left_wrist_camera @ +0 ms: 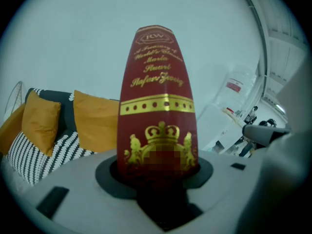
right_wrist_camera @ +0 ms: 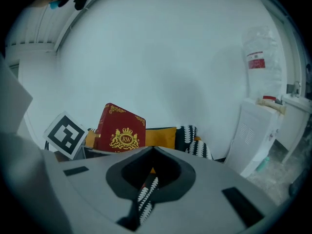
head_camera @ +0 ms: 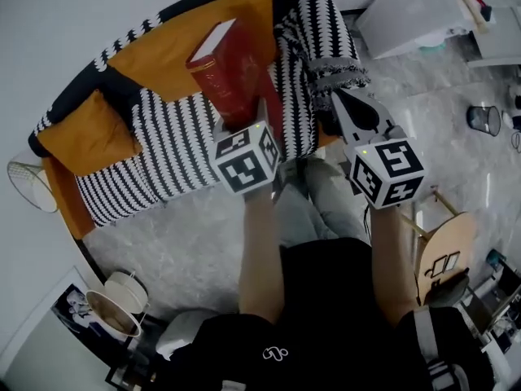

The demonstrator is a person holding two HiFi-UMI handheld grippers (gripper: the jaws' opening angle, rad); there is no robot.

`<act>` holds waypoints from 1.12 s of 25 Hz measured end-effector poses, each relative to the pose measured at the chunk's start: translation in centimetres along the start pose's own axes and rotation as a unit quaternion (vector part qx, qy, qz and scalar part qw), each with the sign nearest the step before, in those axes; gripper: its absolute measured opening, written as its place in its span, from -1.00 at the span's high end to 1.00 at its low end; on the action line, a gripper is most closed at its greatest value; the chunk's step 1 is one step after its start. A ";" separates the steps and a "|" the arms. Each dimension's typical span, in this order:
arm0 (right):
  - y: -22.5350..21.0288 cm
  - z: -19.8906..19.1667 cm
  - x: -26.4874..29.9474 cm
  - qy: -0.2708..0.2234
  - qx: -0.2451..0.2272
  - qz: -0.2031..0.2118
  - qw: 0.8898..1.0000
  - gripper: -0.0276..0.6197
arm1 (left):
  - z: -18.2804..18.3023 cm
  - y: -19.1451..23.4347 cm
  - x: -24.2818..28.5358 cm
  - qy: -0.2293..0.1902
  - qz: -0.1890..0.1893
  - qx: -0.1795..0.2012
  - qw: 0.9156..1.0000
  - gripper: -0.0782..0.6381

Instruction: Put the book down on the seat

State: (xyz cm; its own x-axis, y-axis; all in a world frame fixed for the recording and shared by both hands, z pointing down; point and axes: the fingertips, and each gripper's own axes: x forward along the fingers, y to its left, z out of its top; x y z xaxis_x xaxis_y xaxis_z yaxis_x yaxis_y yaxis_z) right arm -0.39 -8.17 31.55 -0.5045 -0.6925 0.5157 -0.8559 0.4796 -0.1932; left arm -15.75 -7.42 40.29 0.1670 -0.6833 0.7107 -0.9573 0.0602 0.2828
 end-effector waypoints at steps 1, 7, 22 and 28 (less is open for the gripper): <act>-0.2 -0.5 0.1 0.003 0.004 0.001 1.000 0.88 | -0.5 0.0 0.3 0.005 0.002 -0.002 1.000 0.20; -1.9 -3.6 1.4 0.021 0.040 0.009 0.999 0.88 | -3.3 -0.2 2.1 0.038 0.014 0.004 0.999 0.20; -6.1 -15.9 6.6 0.120 0.128 0.028 0.984 0.88 | -14.4 0.8 10.1 0.156 0.052 -0.026 0.986 0.20; -6.0 -18.9 9.1 0.140 0.146 0.045 0.978 0.89 | -16.6 1.6 12.9 0.180 0.072 -0.034 0.980 0.20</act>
State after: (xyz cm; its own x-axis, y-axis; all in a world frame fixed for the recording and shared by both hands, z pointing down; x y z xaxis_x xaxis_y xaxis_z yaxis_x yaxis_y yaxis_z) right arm 2.28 -7.09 53.17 -0.5626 -0.4607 0.6864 -0.8266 0.3293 -0.4564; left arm -11.24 -4.07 60.64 0.1154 -0.3645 0.9240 -0.9609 0.1946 0.1968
